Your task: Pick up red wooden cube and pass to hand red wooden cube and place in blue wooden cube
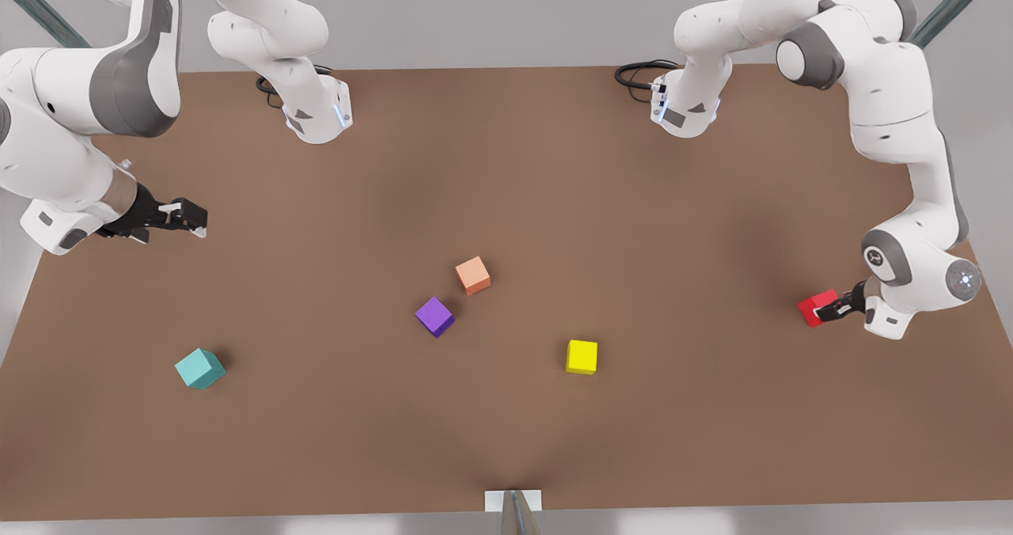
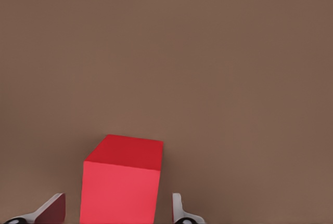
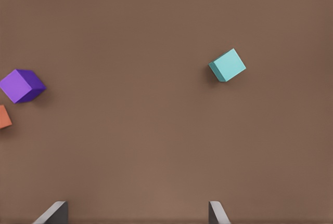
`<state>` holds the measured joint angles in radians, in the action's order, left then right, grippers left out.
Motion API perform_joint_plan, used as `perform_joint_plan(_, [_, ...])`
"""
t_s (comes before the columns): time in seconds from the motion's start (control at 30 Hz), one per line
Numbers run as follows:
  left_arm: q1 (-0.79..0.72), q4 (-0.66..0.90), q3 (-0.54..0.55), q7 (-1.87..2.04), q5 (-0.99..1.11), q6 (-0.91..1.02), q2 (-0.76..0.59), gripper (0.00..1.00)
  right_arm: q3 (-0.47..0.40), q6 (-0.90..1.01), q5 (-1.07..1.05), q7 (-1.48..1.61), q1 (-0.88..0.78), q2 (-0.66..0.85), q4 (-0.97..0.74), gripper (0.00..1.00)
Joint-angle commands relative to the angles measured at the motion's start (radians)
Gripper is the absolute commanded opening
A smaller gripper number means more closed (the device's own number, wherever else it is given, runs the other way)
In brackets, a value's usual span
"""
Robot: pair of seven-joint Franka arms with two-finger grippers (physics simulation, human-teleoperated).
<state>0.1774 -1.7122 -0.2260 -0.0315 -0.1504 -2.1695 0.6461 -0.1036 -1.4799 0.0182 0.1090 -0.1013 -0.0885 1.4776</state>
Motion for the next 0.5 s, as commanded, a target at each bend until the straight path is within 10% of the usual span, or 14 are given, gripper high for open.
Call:
perform_joint_plan(0.0, [0.001,0.0,0.001,-0.042,0.003,-0.024,0.015,1.0,0.001,0.0,-0.001,0.011,0.0,0.001,0.0,1.0])
perform_joint_plan(0.2, [0.002,0.0,0.002,-0.041,-0.001,-0.069,0.061,1.0,0.001,0.0,-0.001,0.011,-0.001,0.001,0.006,1.0])
perform_joint_plan(0.27, [0.002,0.0,0.005,-0.039,-0.008,-0.082,0.069,0.82,0.001,-0.002,0.0,0.011,0.0,0.001,0.007,1.0])
perform_joint_plan(0.47, [0.01,0.003,0.019,-0.034,-0.006,-0.116,0.079,0.74,0.001,-0.002,-0.001,0.011,0.0,0.001,0.012,1.0])
